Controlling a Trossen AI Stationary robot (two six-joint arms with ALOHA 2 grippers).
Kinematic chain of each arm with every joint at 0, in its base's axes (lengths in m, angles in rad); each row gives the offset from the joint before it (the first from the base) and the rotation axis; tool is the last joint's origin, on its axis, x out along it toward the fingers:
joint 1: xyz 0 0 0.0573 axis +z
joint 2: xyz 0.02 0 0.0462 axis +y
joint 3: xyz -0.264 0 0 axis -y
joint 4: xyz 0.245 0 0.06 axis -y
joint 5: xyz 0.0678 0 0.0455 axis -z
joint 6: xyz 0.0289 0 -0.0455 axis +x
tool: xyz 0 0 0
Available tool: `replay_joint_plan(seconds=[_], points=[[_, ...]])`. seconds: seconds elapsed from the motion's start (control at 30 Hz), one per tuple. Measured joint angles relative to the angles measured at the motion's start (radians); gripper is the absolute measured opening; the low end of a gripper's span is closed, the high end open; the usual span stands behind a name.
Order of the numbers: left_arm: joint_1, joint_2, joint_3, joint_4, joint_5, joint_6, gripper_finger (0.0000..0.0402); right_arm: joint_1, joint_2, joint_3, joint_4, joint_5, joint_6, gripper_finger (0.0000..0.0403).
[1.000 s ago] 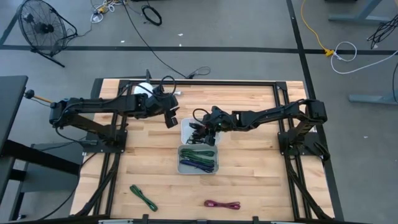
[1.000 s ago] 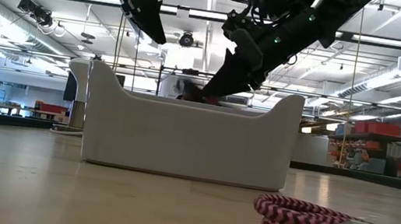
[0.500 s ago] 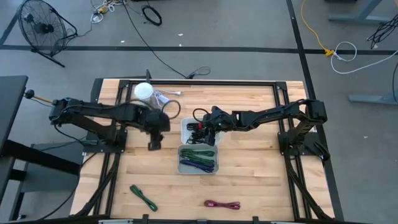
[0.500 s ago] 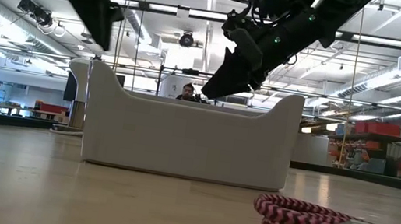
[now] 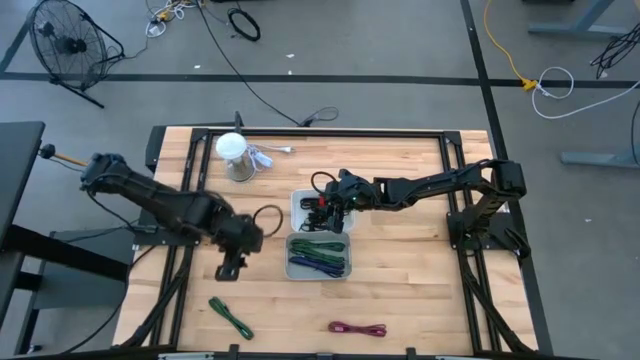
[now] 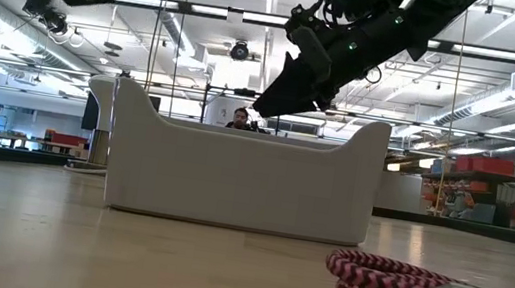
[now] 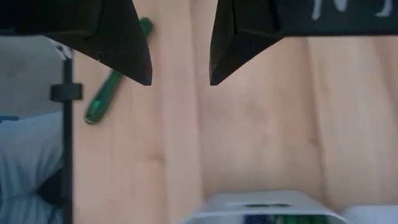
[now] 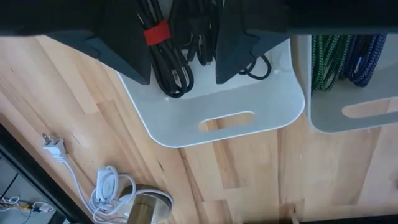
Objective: Pick & Place USB Port
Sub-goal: Put the green charger cable into the gray container
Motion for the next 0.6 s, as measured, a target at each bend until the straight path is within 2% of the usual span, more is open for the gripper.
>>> replay_joint_plan(seconds=[0.27,0.6], points=[[-0.198,0.003,-0.006,0.084,-0.038,-0.182,0.0167,0.0,0.0,0.0,0.005,0.0,0.0,0.018],[-0.45,0.04,-0.007,0.12,-0.241,-0.445,0.0166,0.0,0.0,0.0,0.004,0.0,0.0,0.018]])
